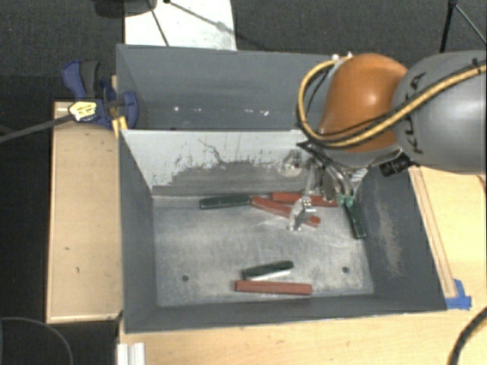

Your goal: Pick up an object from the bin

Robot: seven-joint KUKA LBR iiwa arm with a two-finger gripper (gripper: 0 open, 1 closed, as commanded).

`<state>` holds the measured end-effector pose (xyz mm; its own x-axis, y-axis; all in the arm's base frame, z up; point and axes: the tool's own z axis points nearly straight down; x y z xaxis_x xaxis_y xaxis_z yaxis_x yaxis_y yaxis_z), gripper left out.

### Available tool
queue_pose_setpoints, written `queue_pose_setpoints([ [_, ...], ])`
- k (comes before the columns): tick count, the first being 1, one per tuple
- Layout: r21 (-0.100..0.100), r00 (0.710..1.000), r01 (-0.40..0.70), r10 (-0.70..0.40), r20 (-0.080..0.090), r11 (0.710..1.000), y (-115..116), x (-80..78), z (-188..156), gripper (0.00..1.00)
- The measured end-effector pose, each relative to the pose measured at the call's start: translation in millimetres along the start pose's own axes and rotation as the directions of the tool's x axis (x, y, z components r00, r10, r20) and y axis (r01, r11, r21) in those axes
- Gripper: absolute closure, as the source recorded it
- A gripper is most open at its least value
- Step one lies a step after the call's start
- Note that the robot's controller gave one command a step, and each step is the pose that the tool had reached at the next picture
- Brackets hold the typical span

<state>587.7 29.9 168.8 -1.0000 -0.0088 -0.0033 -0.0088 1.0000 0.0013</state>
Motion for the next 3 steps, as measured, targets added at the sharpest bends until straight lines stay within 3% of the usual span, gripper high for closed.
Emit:
queue_pose_setpoints([
  [1,0.0,1.0,0.0,0.0,0.0,1.0,0.0,0.0,0.0,0.0],
  [2,-0.008,0.986,-0.164,0.164,0.035,0.986,-13.1,7.5,85.8,1.0],
  [3,-0.003,0.987,-0.163,0.163,-0.003,0.987,-12.0,17.0,92.5,0.0],
])
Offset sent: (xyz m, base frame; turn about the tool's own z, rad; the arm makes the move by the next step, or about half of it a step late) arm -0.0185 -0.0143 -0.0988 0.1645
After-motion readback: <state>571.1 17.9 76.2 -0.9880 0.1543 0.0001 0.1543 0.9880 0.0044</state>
